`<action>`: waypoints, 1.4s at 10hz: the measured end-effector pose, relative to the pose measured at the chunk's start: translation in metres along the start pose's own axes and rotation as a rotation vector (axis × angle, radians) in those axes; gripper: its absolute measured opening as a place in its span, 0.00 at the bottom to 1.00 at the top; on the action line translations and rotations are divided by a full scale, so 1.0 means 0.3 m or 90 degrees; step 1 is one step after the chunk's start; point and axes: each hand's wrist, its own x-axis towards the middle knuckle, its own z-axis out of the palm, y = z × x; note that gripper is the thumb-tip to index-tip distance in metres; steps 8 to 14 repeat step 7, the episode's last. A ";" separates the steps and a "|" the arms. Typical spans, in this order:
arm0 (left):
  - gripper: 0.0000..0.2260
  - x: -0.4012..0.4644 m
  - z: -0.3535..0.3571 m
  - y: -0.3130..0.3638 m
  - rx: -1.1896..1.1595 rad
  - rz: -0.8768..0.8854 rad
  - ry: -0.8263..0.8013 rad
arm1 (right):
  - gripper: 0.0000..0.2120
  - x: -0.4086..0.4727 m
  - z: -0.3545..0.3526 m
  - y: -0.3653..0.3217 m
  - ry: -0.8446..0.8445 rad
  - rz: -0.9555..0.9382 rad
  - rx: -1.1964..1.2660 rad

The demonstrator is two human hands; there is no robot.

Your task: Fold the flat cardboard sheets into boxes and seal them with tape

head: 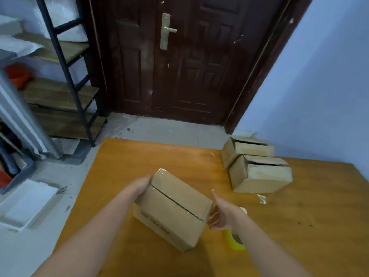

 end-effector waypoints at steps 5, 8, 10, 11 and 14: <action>0.23 -0.138 0.041 0.215 -0.124 0.306 0.054 | 0.15 -0.159 -0.137 -0.059 0.010 -0.465 0.387; 0.24 -0.163 0.210 0.142 -0.058 0.331 0.115 | 0.27 -0.087 -0.142 0.032 0.038 -0.560 0.199; 0.24 -0.163 0.210 0.142 -0.058 0.331 0.115 | 0.27 -0.087 -0.142 0.032 0.038 -0.560 0.199; 0.24 -0.163 0.210 0.142 -0.058 0.331 0.115 | 0.27 -0.087 -0.142 0.032 0.038 -0.560 0.199; 0.24 -0.163 0.210 0.142 -0.058 0.331 0.115 | 0.27 -0.087 -0.142 0.032 0.038 -0.560 0.199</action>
